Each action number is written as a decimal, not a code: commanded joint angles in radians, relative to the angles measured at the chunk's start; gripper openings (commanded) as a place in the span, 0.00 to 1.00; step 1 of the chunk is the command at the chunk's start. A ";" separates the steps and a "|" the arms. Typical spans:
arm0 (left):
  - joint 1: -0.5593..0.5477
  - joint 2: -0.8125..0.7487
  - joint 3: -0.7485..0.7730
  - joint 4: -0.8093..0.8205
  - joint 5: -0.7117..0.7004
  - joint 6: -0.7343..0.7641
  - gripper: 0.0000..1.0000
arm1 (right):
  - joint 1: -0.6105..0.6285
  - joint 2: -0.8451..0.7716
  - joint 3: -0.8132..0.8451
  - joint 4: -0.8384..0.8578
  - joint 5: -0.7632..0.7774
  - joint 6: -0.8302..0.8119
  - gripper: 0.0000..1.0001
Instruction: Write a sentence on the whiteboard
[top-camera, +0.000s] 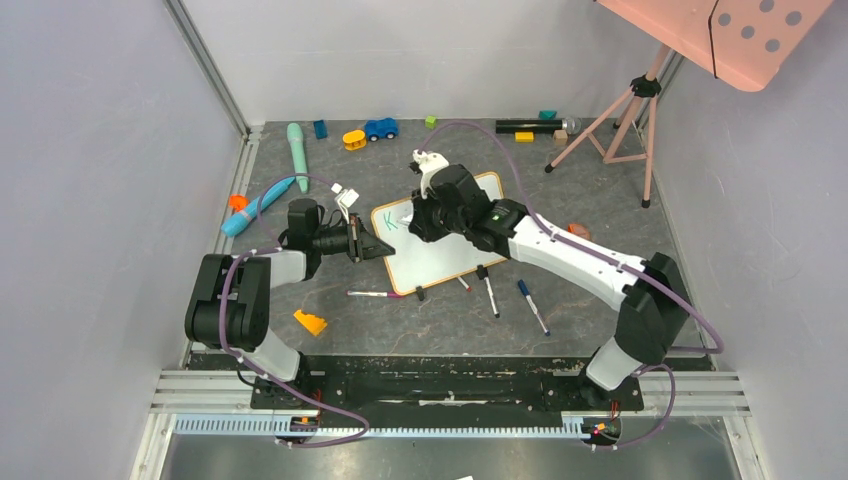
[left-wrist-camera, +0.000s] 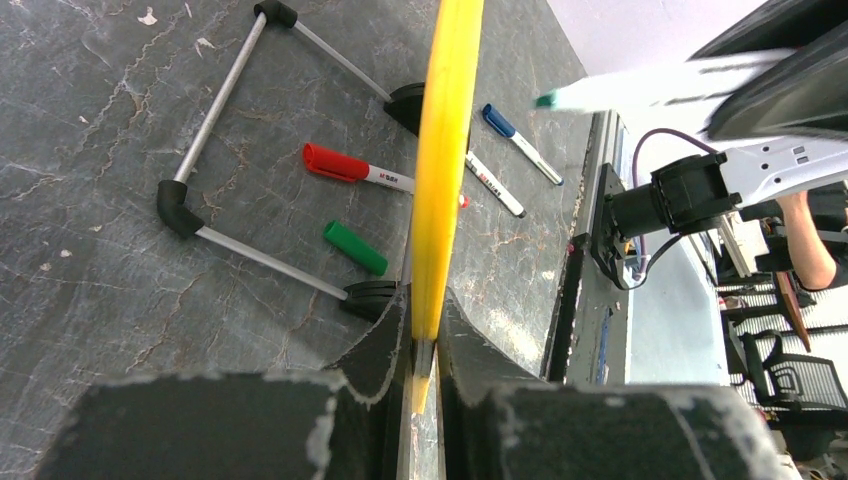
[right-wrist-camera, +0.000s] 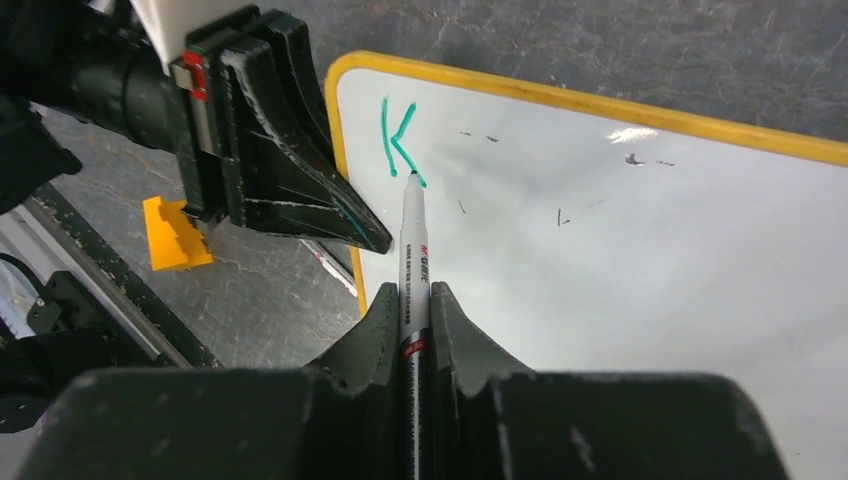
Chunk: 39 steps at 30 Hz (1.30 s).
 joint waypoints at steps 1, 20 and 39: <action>-0.004 -0.022 -0.006 -0.035 -0.009 0.025 0.02 | -0.009 -0.076 -0.014 0.052 -0.013 -0.016 0.00; -0.005 -0.049 -0.019 -0.033 -0.032 0.032 0.02 | -0.057 -0.124 -0.065 0.048 -0.004 -0.029 0.00; -0.006 -0.046 0.008 -0.124 -0.024 0.059 0.02 | -0.056 -0.122 -0.105 0.088 -0.007 0.030 0.00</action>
